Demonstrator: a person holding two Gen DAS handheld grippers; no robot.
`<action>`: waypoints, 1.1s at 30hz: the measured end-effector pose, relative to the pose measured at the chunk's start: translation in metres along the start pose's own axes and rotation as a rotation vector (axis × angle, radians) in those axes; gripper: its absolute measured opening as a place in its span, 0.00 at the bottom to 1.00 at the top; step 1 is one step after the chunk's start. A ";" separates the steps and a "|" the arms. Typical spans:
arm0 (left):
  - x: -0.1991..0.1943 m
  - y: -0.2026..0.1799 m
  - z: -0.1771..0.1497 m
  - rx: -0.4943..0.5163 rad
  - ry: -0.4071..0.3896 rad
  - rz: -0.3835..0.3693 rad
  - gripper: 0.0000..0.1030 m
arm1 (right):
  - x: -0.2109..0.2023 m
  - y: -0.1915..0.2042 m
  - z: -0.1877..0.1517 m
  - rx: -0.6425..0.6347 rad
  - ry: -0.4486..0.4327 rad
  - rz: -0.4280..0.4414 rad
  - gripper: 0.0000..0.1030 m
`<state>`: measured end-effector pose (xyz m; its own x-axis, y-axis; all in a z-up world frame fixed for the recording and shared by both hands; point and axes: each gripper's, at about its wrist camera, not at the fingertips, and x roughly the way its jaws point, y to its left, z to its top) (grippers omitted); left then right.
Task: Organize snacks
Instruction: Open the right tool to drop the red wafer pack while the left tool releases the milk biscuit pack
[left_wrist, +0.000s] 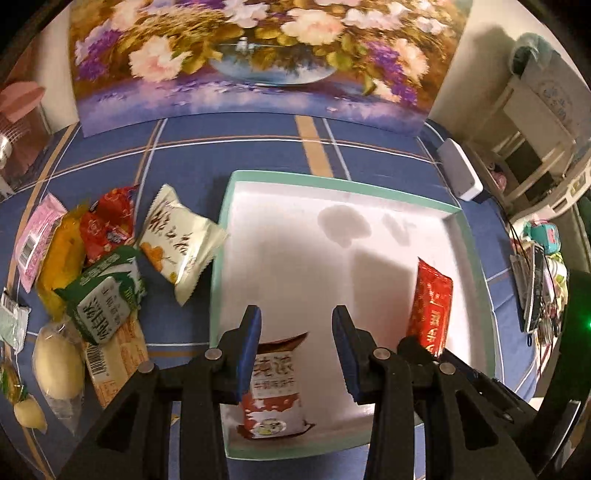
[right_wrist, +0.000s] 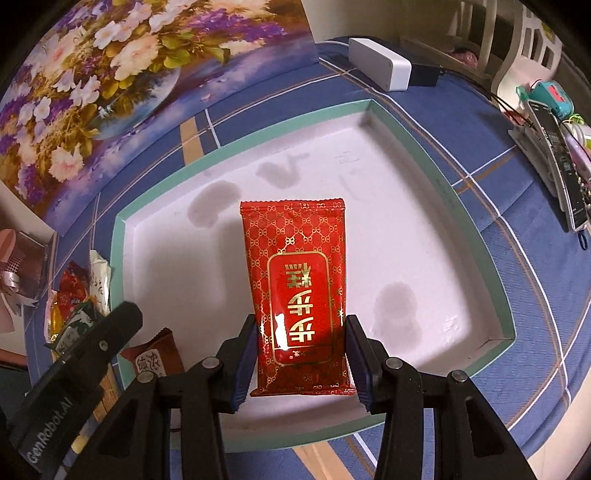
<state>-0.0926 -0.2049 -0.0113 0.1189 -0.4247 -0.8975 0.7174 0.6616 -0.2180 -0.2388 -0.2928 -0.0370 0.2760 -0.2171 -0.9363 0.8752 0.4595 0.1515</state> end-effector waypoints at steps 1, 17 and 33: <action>0.000 0.003 0.000 -0.015 0.001 -0.002 0.40 | 0.000 0.001 0.000 0.001 0.004 0.003 0.47; -0.019 0.029 -0.007 -0.097 -0.024 0.063 0.41 | -0.003 0.016 0.002 -0.053 0.010 0.004 0.70; 0.015 0.048 -0.011 -0.116 0.054 0.111 0.05 | -0.004 0.027 0.001 -0.094 0.014 0.001 0.70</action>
<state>-0.0637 -0.1727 -0.0398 0.1539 -0.3133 -0.9371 0.6174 0.7709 -0.1563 -0.2161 -0.2802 -0.0285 0.2708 -0.2045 -0.9407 0.8335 0.5386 0.1229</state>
